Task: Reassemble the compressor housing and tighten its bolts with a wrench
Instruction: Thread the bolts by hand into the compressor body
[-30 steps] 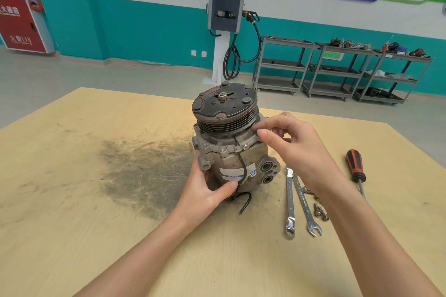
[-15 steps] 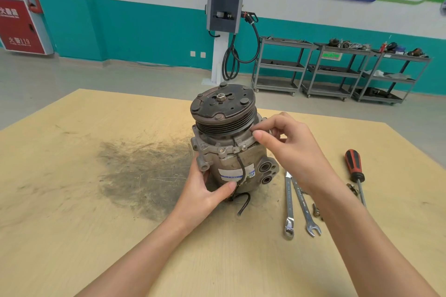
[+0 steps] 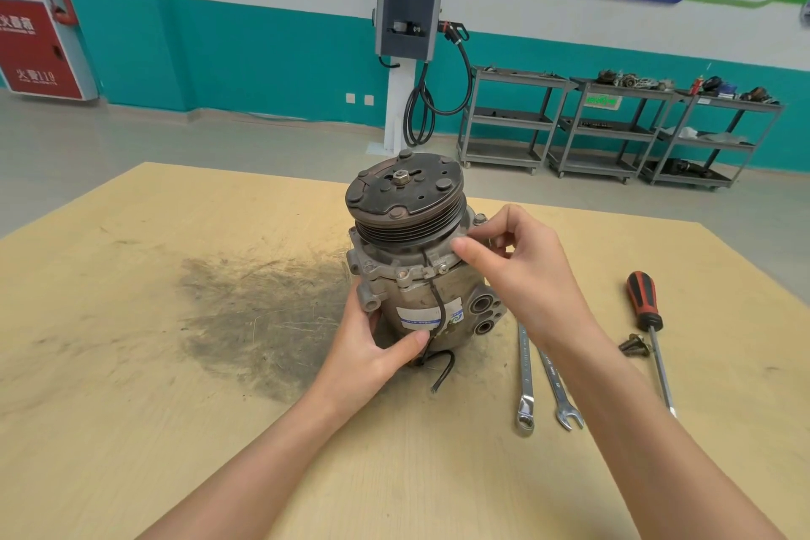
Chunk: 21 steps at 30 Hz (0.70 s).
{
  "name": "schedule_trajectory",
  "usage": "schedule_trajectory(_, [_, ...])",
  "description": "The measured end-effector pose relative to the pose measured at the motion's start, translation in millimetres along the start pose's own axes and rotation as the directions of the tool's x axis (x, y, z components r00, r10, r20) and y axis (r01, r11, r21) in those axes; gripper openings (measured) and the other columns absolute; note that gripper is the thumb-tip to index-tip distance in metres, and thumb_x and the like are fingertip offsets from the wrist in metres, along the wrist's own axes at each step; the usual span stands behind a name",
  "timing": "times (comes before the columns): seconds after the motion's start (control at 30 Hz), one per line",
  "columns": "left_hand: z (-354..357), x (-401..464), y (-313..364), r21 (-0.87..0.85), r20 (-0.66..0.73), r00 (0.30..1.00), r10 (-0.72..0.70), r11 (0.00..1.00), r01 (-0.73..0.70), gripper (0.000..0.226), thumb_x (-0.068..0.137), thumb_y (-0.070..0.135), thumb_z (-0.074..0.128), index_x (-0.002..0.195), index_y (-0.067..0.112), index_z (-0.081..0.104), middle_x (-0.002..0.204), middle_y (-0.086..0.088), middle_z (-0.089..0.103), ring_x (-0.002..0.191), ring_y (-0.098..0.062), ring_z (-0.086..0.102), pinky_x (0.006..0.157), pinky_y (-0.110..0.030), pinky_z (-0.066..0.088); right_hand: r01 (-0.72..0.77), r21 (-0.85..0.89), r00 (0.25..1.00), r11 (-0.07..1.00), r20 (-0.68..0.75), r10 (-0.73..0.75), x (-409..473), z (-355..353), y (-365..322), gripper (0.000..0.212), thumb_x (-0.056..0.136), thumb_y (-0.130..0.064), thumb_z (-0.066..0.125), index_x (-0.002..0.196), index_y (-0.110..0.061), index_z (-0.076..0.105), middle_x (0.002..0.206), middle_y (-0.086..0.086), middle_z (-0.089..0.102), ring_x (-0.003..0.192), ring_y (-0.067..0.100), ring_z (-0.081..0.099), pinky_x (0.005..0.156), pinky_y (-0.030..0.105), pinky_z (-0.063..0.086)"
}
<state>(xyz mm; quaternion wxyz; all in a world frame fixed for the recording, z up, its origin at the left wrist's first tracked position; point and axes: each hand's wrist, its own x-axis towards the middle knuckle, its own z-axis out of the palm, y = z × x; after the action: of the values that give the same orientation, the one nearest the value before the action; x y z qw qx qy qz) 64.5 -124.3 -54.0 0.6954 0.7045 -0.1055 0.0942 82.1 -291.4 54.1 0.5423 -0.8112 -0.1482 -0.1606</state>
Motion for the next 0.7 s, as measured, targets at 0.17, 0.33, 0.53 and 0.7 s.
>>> schedule_trajectory(0.17, [0.2,0.1,-0.3,-0.008,0.002,1.0,0.001,1.0,-0.001,0.079,0.075,0.018,0.075,0.143,0.017,0.034,0.141,0.009,0.053,0.13,-0.001,0.048,0.106,-0.015,0.038,0.024,-0.013,0.996,1.0,0.084,-0.023,1.2,-9.5,-2.2,0.004,0.088,-0.02,0.069,0.091,-0.022,0.069,0.086,0.007,0.057,0.079,0.015,0.053,0.072,0.031,0.047])
schedule_trajectory(0.33, [0.6,0.2,-0.5,-0.007,-0.005,1.0,-0.002,1.0,0.002,0.078,0.075,0.018,0.075,0.142,0.018,0.035,0.139,0.011,0.054,0.129,0.001,0.049,0.102,-0.011,0.038,0.023,-0.009,0.997,1.0,0.075,-0.022,0.4,-7.5,-1.0,0.003,0.088,-0.016,0.068,0.087,-0.019,0.069,0.088,0.006,0.058,0.081,0.017,0.054,0.074,0.03,0.048])
schedule_trajectory(0.53, [0.4,0.7,-0.5,-0.007,-0.006,1.0,0.0,1.0,0.0,0.076,0.075,0.018,0.075,0.14,0.022,0.036,0.138,0.012,0.055,0.13,0.0,0.049,0.102,-0.012,0.039,0.004,0.005,1.0,1.0,0.022,-0.004,0.8,-1.8,-1.0,0.013,0.082,-0.021,0.075,0.085,-0.016,0.063,0.074,0.003,0.049,0.071,0.023,0.047,0.071,0.044,0.049])
schedule_trajectory(0.7, [0.2,1.1,-1.0,0.0,-0.005,1.0,0.005,1.0,-0.005,0.079,0.075,0.018,0.075,0.142,0.017,0.034,0.141,0.009,0.053,0.13,0.0,0.048,0.107,-0.015,0.038,0.012,0.033,0.993,0.999,0.118,-0.016,3.2,-12.1,-1.4,0.006,0.087,-0.013,0.069,0.088,-0.019,0.07,0.089,0.015,0.059,0.079,0.02,0.052,0.074,0.028,0.047])
